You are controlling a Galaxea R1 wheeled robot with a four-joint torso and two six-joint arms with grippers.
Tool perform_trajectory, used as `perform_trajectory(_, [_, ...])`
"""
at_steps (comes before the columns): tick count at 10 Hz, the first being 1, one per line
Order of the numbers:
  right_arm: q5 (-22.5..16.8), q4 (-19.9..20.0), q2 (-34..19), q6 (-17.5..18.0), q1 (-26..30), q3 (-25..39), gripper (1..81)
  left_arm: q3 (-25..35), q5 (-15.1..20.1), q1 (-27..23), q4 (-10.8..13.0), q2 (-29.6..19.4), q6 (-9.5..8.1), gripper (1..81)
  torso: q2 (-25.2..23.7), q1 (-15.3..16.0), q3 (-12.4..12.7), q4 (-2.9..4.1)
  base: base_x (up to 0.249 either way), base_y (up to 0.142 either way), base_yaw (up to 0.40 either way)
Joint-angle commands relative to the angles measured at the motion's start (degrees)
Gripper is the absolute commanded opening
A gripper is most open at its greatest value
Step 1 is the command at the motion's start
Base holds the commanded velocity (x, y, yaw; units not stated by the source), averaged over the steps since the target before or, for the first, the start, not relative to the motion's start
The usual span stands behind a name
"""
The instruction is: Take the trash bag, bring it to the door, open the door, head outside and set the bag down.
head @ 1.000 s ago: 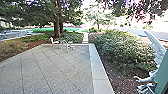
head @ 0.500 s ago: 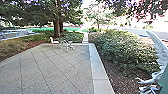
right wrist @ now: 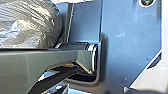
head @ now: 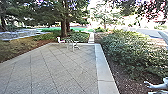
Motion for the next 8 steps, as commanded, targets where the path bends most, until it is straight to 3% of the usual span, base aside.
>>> perform_trajectory(1, [-3.23, -0.34, 1.35, -0.41, 3.06, 1.20, 81.1, 0.47, 3.52, -3.49, -1.71, -0.90, -0.25, 1.0, 0.00, 0.00, 0.00, -0.35, 0.000, 0.000, 0.000])
perform_trajectory(3, [-3.23, -0.25, 1.18, -0.41, 3.07, 1.21, 81.1, 3.20, 3.87, -4.89, -3.13, -2.92, -0.25, 1.0, 0.00, 0.00, 0.00, 2.41, 0.000, 0.000, 0.000])
perform_trajectory(6, [-3.23, 0.45, 0.74, -0.32, 3.24, 1.29, 81.1, 17.33, 4.31, -8.31, -5.67, -12.22, -0.25, 1.0, 0.00, -0.02, 0.00, 2.49, 0.000, 0.000, 0.000])
perform_trajectory(8, [-3.23, 0.10, 0.74, -0.32, 3.07, 1.29, 81.1, 22.45, 6.59, -12.18, -8.49, -17.42, -0.25, 1.0, 0.00, -0.02, -4.52, 2.49, 0.000, 0.000, 0.000])
